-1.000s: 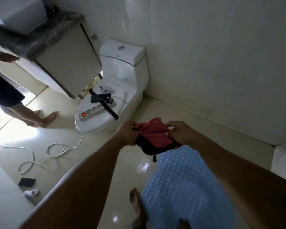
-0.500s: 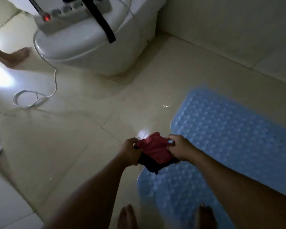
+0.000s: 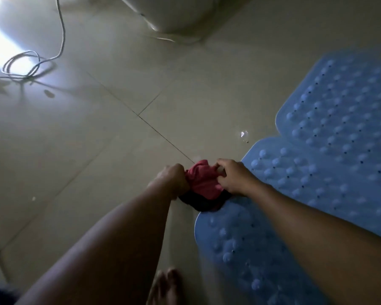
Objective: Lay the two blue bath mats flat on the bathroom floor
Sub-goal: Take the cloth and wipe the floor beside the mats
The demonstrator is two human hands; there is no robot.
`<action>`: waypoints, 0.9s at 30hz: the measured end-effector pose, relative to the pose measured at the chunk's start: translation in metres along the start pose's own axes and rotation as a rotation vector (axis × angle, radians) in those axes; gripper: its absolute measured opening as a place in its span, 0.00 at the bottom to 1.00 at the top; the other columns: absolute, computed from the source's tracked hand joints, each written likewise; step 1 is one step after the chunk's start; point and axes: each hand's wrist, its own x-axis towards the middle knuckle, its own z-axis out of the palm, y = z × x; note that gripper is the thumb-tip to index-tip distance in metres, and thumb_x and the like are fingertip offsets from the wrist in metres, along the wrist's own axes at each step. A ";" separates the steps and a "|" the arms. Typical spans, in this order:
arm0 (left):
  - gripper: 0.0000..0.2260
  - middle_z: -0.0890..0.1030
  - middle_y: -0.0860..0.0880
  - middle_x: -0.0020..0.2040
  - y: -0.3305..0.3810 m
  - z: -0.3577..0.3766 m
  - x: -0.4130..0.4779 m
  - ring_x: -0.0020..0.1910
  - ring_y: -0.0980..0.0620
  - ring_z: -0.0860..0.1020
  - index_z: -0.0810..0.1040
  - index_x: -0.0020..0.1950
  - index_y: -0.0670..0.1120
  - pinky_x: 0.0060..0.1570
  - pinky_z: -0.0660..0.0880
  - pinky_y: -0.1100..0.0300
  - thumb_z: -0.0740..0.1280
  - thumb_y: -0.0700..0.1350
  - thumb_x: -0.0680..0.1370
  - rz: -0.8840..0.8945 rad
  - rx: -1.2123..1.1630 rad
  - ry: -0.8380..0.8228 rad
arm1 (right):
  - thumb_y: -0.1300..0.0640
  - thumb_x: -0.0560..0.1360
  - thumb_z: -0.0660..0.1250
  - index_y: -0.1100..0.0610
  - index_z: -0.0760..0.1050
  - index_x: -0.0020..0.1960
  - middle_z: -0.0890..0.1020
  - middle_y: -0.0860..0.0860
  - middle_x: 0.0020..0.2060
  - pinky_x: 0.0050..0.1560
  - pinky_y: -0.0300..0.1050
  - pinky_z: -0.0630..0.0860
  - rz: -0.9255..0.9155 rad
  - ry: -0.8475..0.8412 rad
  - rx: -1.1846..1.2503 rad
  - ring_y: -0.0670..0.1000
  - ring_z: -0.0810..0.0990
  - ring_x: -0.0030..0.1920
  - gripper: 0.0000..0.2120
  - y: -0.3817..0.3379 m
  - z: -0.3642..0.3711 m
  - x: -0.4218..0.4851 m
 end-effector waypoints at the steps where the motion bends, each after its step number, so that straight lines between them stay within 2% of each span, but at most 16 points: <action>1: 0.09 0.79 0.44 0.41 -0.002 0.005 -0.008 0.36 0.46 0.82 0.76 0.55 0.42 0.30 0.75 0.57 0.66 0.42 0.77 -0.009 0.072 0.036 | 0.59 0.73 0.66 0.49 0.77 0.55 0.85 0.49 0.47 0.53 0.51 0.80 -0.014 0.006 0.002 0.56 0.82 0.49 0.12 0.000 0.005 -0.002; 4: 0.23 0.73 0.42 0.61 -0.013 0.034 -0.028 0.62 0.39 0.74 0.67 0.67 0.46 0.56 0.73 0.48 0.68 0.49 0.74 0.003 0.268 0.288 | 0.53 0.74 0.68 0.50 0.77 0.56 0.83 0.50 0.50 0.54 0.49 0.78 -0.085 0.080 -0.027 0.55 0.80 0.54 0.11 -0.001 0.018 -0.005; 6: 0.31 0.64 0.42 0.74 -0.014 0.058 -0.033 0.73 0.39 0.64 0.60 0.76 0.49 0.71 0.65 0.46 0.64 0.53 0.75 0.225 0.265 0.468 | 0.50 0.75 0.67 0.52 0.77 0.56 0.81 0.53 0.51 0.53 0.51 0.75 -0.151 0.306 -0.119 0.57 0.77 0.55 0.11 0.003 0.025 -0.005; 8: 0.32 0.52 0.42 0.82 -0.012 0.086 -0.026 0.81 0.40 0.51 0.52 0.82 0.52 0.79 0.52 0.45 0.55 0.58 0.80 0.420 0.251 0.470 | 0.50 0.76 0.64 0.54 0.78 0.56 0.80 0.55 0.51 0.51 0.54 0.74 -0.169 0.549 -0.169 0.60 0.76 0.53 0.13 0.014 0.027 -0.006; 11: 0.32 0.34 0.47 0.82 -0.012 0.123 -0.016 0.81 0.45 0.32 0.39 0.83 0.54 0.78 0.31 0.47 0.45 0.64 0.83 0.421 0.222 0.407 | 0.49 0.77 0.60 0.56 0.77 0.61 0.80 0.56 0.55 0.53 0.55 0.75 -0.173 0.687 -0.272 0.60 0.76 0.57 0.17 0.047 0.022 -0.013; 14: 0.31 0.27 0.49 0.79 -0.015 0.141 -0.016 0.78 0.47 0.27 0.33 0.81 0.57 0.73 0.23 0.50 0.41 0.65 0.82 0.394 0.207 0.403 | 0.48 0.79 0.59 0.57 0.76 0.67 0.78 0.57 0.65 0.59 0.59 0.75 -0.169 0.711 -0.399 0.61 0.74 0.66 0.21 0.088 0.019 -0.023; 18: 0.31 0.24 0.51 0.77 -0.007 0.139 -0.011 0.76 0.48 0.23 0.33 0.80 0.60 0.73 0.22 0.49 0.33 0.67 0.79 0.397 0.160 0.400 | 0.48 0.80 0.59 0.56 0.74 0.71 0.72 0.58 0.73 0.66 0.59 0.70 -0.146 0.723 -0.463 0.63 0.69 0.73 0.23 0.118 0.021 -0.027; 24: 0.29 0.29 0.50 0.80 0.023 0.114 0.028 0.78 0.47 0.26 0.36 0.81 0.62 0.73 0.23 0.50 0.34 0.66 0.80 0.471 0.250 0.416 | 0.48 0.79 0.59 0.58 0.74 0.69 0.74 0.59 0.70 0.63 0.62 0.71 -0.042 0.774 -0.417 0.64 0.70 0.71 0.23 0.117 -0.009 -0.001; 27: 0.29 0.27 0.50 0.80 0.050 0.100 0.047 0.77 0.48 0.24 0.34 0.80 0.63 0.74 0.25 0.47 0.34 0.65 0.79 0.498 0.299 0.381 | 0.47 0.79 0.59 0.58 0.72 0.69 0.74 0.58 0.69 0.63 0.61 0.71 -0.024 0.786 -0.412 0.62 0.71 0.70 0.23 0.120 -0.034 0.013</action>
